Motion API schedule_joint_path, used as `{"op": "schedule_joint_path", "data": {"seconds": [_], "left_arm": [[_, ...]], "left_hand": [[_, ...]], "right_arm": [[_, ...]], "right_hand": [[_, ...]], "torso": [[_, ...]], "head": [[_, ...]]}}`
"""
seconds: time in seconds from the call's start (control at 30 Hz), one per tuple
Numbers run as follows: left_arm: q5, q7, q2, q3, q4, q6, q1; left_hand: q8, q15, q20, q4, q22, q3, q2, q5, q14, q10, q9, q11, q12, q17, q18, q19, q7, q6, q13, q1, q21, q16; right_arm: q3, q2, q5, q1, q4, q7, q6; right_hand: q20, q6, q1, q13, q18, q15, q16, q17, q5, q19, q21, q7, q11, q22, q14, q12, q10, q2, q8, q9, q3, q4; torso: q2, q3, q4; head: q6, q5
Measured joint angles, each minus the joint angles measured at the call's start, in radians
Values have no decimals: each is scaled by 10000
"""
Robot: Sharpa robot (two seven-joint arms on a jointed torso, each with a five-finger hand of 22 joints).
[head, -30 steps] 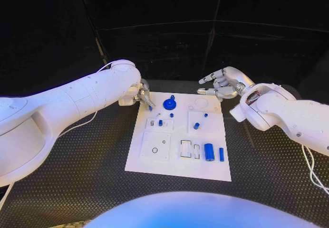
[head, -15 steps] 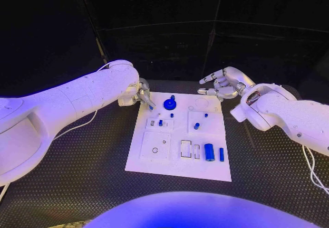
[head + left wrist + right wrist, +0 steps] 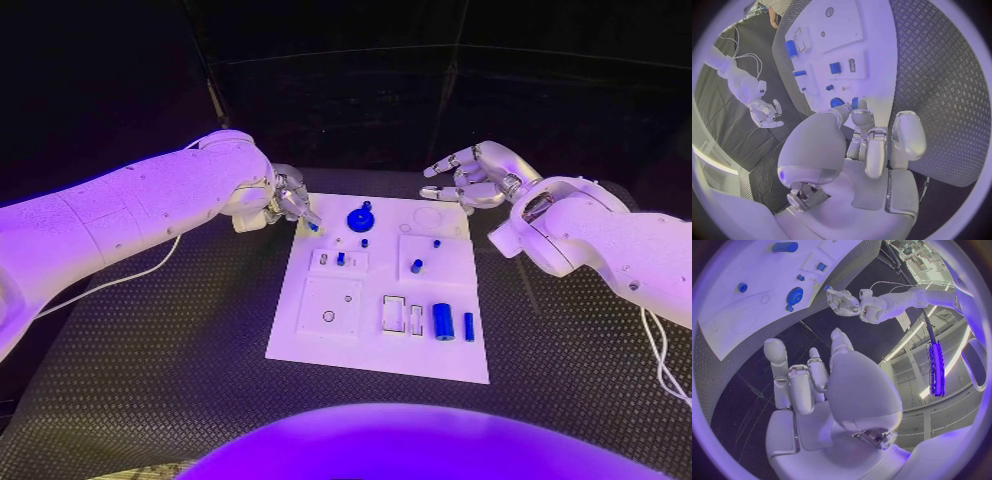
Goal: Assemble the parts on the task board
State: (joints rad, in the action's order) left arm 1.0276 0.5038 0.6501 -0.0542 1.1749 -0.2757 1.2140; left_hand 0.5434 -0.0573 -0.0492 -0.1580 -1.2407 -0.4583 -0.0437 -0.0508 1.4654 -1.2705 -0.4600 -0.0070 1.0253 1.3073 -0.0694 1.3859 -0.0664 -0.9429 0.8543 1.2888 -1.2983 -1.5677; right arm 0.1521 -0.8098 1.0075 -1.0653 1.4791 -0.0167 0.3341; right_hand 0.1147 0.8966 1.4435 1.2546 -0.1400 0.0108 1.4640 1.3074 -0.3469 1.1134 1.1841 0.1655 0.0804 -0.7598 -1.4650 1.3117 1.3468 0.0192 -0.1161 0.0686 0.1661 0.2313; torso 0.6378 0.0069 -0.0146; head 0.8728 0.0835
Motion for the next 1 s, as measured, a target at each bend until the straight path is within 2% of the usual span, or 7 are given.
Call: {"op": "schedule_joint_path", "data": {"seconds": [0.13,0.23,0.37,0.5,0.63,0.8,1.0], "left_arm": [[-99,12,429,13,706,373,-184],[-51,14,579,17,1103,619,-348],[161,14,608,30,1370,846,-526],[375,14,597,47,1503,989,-637],[532,14,559,59,1553,1046,-676],[708,20,511,166,1575,1023,-712],[908,35,447,231,1549,866,-718]], "left_hand": [[98,0,0,-8,-43,-184,-124,1,0,-1,-31,1,0,0,0,0,-13,13,-24,-123,0,0],[120,0,0,69,-42,-325,-126,6,0,-2,-69,0,0,0,1,0,-14,14,-64,-200,0,0],[155,0,0,62,-51,-336,-151,7,0,-51,-69,-20,0,0,1,0,-15,14,-69,-225,0,0],[194,0,31,95,-63,-450,-218,8,0,-52,-69,-19,0,0,1,31,19,50,-69,-292,0,0],[194,0,31,134,-63,-488,-245,9,0,-53,-69,-19,0,0,0,31,17,52,-69,-319,0,0],[193,1,31,218,-63,-572,-296,16,0,-53,-83,-18,0,0,0,31,3,66,-69,-373,-1,0],[234,1,31,244,-75,-598,-310,18,0,-53,-83,-17,0,0,0,31,2,67,-62,-405,-1,0]], "right_arm": [[0,13,0,0,-33,0,-9],[-2,35,0,0,-64,0,-20],[-2,70,0,2,-97,0,-39],[-2,88,0,4,-119,-1,-64],[-3,88,1,5,-138,-1,-78],[-4,98,1,6,-145,-1,-99],[-4,107,1,6,-147,-1,-114]], "right_hand": [[0,0,0,1,1,0,0,0,0,0,0,0,0,0,0,0,0,0,0,0,0,0],[0,0,0,2,1,0,0,0,1,0,0,0,0,0,0,0,0,0,0,0,0,0],[0,0,41,0,1,0,0,-1,-44,0,0,0,0,15,0,1,0,-41,0,0,0,0],[0,0,41,-13,1,0,0,-1,-44,0,0,0,0,15,0,2,0,-41,0,0,0,0],[0,0,41,-13,1,0,0,-1,-44,0,0,0,0,15,0,2,0,-41,0,0,0,0],[0,0,41,-13,0,0,0,-1,-44,0,0,0,0,14,0,2,0,-41,0,0,0,0],[0,0,40,-11,1,0,0,-1,-44,0,0,0,0,14,0,2,0,-40,1,0,0,0]], "torso": [[-3,1,0],[-5,0,-1],[-7,-3,-1],[-3,-5,30],[10,-5,41],[15,-1,39],[22,3,35]], "head": [[0,42],[0,62],[0,89],[0,105],[0,116],[0,117],[0,117]]}}
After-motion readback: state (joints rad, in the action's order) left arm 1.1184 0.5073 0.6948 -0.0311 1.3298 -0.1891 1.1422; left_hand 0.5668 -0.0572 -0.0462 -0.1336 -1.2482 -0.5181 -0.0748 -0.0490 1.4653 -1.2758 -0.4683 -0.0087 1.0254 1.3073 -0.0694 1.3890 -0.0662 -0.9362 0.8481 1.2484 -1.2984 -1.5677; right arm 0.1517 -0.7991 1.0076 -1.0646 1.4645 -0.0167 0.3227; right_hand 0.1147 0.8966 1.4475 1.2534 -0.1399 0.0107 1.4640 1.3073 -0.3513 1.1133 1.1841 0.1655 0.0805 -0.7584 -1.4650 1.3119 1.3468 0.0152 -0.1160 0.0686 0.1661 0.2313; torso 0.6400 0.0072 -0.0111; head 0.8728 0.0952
